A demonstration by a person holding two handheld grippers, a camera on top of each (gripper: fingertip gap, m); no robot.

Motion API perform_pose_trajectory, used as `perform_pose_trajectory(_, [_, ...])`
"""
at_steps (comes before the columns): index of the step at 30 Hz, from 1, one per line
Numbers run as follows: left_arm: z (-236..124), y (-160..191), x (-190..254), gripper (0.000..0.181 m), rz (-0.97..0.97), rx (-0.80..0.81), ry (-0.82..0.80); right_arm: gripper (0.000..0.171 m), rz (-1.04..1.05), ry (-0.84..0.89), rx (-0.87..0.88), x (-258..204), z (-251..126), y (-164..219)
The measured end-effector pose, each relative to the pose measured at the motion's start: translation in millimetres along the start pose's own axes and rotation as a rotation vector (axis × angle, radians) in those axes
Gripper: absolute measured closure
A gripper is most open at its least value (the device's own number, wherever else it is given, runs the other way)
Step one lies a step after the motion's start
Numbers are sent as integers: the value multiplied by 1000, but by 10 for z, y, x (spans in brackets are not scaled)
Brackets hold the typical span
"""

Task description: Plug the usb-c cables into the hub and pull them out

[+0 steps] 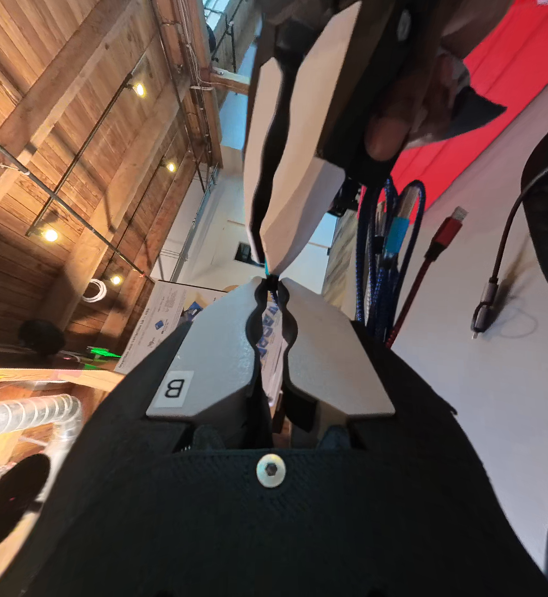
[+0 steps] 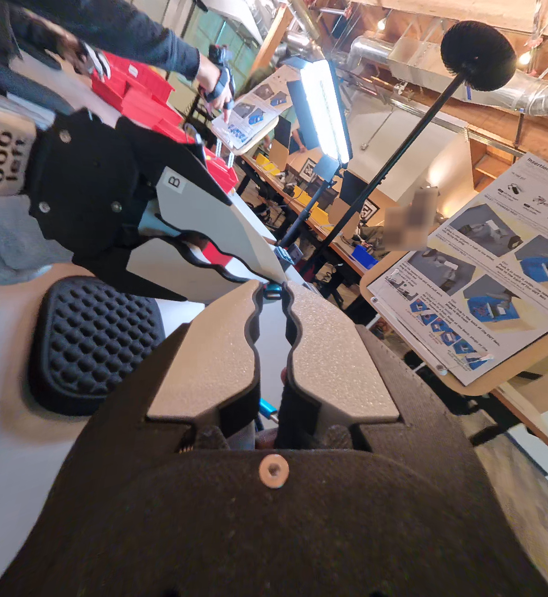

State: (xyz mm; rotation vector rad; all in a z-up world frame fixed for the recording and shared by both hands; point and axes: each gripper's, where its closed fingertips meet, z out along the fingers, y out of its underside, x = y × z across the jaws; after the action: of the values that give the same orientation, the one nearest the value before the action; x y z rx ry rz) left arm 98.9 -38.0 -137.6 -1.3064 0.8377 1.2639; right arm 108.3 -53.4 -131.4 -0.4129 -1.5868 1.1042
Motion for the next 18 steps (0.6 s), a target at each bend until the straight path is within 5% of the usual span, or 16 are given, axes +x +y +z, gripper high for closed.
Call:
perform_pose_trajectory(5, [10, 35, -21, 159, -175, -7, 41, 160, 139, -35, 33, 52, 0, 27])
perform_pose_trajectory(10, [-32, 81, -14, 146, -664, -2, 226, 161, 281, -29, 86, 160, -10, 7])
perform_pose_trajectory(18, [121, 101, 219, 146, -728, 1, 296, 161, 318, -61, 80, 115, 19, 15])
